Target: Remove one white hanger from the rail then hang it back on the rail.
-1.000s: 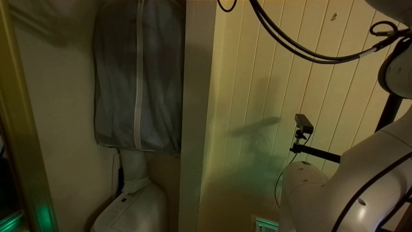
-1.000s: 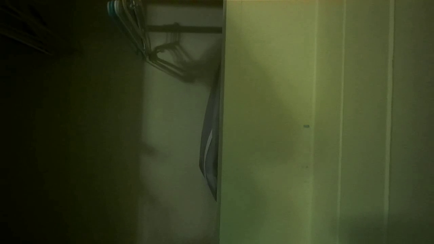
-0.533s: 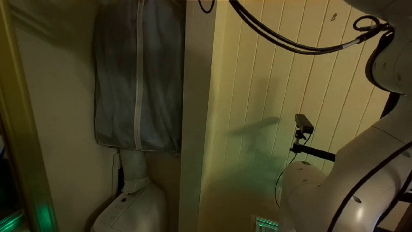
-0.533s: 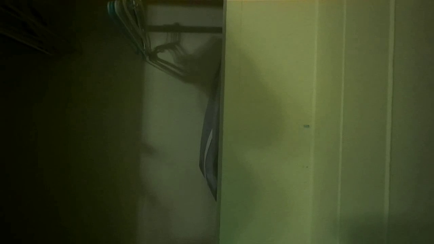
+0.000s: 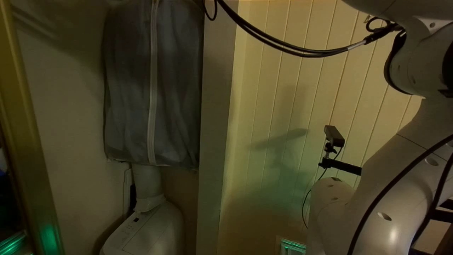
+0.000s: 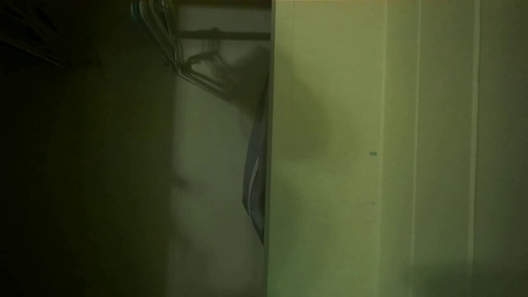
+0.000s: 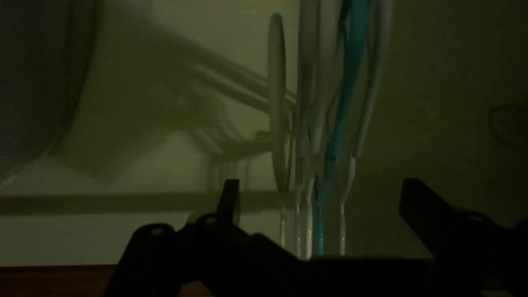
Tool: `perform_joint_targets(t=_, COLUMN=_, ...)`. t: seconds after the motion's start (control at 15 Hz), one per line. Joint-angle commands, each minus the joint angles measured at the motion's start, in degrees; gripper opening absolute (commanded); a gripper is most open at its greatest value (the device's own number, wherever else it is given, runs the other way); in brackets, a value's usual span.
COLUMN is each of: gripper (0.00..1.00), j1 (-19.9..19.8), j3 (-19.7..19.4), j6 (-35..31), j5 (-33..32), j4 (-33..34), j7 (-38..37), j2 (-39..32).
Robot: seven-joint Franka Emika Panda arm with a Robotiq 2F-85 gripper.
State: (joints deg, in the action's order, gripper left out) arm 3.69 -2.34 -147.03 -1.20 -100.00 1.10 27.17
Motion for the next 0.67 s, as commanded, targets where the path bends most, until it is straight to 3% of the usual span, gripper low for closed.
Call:
perform_joint_targets(t=0.0, gripper=0.99, j1=-0.71, j3=-1.46, j6=0.84, j5=1.46, j4=2.91, j7=2.26, j2=-1.57)
perform_joint_targets(t=0.13, gripper=0.88, j1=-0.43, j3=-2.42, j6=1.15, j5=1.93, j4=2.51, j7=3.29, j2=-1.4)
perform_joint_targets(t=0.2, gripper=0.76, j1=-0.31, j3=-2.74, j6=0.95, j5=2.03, j4=2.22, j7=3.68, j2=-1.36)
perform_joint_targets(t=0.33, gripper=0.69, j1=0.32, j3=-3.24, j6=0.9, j5=2.59, j4=1.97, j7=4.58, j2=-1.37)
perform_joint_targets(t=0.47, gripper=0.54, j1=0.68, j3=-3.35, j6=1.05, j5=3.02, j4=1.95, j7=5.26, j2=-1.39)
perform_joint_targets(t=0.6, gripper=0.33, j1=1.35, j3=-3.49, j6=1.42, j5=4.0, j4=1.96, j7=6.15, j2=-1.28)
